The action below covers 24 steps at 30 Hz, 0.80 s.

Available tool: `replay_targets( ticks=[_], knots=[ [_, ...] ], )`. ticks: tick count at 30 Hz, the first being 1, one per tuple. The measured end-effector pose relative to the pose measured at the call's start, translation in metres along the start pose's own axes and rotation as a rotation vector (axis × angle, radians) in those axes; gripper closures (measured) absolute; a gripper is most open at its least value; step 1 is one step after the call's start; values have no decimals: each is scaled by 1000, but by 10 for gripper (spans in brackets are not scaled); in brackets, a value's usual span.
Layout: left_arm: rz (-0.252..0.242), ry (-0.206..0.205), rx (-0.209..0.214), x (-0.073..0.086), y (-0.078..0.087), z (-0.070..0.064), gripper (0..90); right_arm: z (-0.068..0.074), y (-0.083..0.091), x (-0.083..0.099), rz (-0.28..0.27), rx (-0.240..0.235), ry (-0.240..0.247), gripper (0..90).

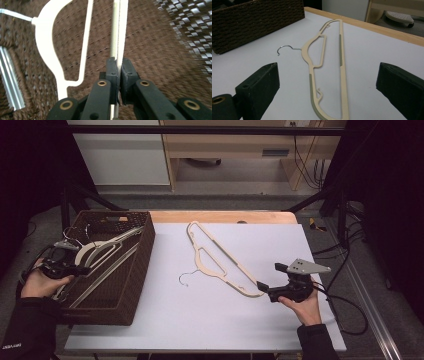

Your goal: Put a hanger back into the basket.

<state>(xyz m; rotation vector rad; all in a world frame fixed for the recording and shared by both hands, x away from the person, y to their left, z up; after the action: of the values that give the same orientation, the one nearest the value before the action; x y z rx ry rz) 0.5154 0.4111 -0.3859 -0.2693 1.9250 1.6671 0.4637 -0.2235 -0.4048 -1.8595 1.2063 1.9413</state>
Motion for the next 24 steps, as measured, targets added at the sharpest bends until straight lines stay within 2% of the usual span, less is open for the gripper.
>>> replay_targets(
  ticks=[4, 6, 8, 13, 17, 22, 24],
  knots=[
    [-19, 66, -61, 6, 0, 12, 795, 0, -1, 0, 5, -1, -1, 52],
    [-30, 76, -94, 9, 3, 17, 756, 1, -2, 0, 7, -2, -3, 52],
    [-64, 104, -97, 13, 7, 22, 732, 1, -2, 1, 7, -1, 3, 52],
    [-128, 108, -95, 19, 21, 24, 665, 1, -3, 1, 11, -5, 2, 52],
    [-213, 97, -77, 19, 32, 15, 597, 1, -3, 1, 11, -5, 1, 52],
    [-322, 78, -25, 17, 40, -4, 461, 1, -3, 1, 10, -6, 2, 51],
    [-360, 57, -1, 16, 43, -14, 406, 1, -3, 1, 10, -5, 1, 51]
  ],
)
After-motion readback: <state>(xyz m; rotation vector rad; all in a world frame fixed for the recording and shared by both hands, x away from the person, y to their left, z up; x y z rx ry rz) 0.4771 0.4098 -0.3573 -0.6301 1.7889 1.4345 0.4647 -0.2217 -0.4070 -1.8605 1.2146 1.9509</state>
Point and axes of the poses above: each handheld gripper's, and its own axes: y roughly backward along the jaws, x roughly out of its underside, z roughly to its left, the point moved 2 cm from there along -y, roughly forward along the jaws, and after that the axes turned 12 degrees about y, right-handed, at the moved point
